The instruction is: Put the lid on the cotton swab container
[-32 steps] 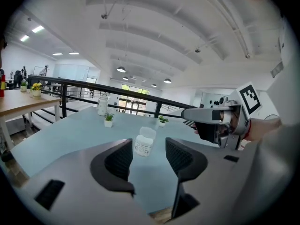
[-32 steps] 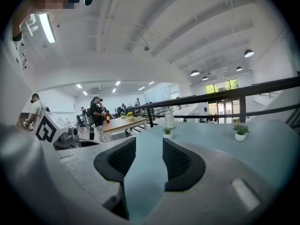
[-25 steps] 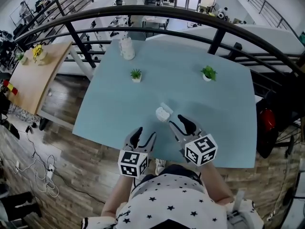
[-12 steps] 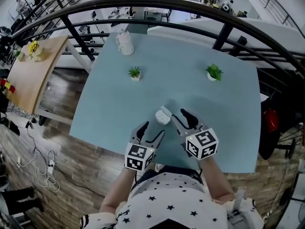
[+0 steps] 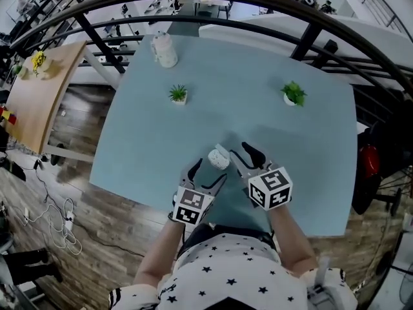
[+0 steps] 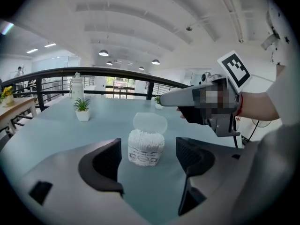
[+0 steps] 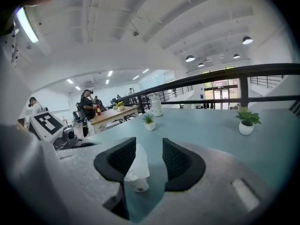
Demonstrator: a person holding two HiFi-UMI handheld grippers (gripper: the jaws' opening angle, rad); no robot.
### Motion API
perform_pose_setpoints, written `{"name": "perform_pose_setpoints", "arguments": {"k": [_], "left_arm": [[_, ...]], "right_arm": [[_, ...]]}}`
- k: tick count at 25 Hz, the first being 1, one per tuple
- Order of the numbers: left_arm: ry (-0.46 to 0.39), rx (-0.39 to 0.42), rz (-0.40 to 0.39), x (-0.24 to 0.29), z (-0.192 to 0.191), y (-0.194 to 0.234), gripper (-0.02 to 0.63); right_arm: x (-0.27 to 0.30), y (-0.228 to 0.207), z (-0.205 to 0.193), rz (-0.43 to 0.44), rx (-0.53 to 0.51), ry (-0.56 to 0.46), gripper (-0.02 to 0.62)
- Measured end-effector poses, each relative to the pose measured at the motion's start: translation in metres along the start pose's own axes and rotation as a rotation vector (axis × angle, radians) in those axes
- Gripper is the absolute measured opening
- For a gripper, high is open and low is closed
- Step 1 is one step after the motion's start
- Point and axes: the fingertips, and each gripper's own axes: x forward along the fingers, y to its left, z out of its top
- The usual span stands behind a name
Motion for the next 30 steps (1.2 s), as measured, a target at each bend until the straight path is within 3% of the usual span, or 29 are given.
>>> {"name": "perform_pose_setpoints", "arguments": {"k": [15,30], "left_arm": [[0.084,0.143,-0.004,0.042,-0.024,0.009,0.35],[0.076,0.137,0.018,0.048,-0.03,0.013,0.333]], "right_arm": [[0.026,-0.021,-0.013,-0.013,0.037,0.034,0.161],[0.033,-0.017,-0.018,0.018,0.049,0.046,0.161]]}}
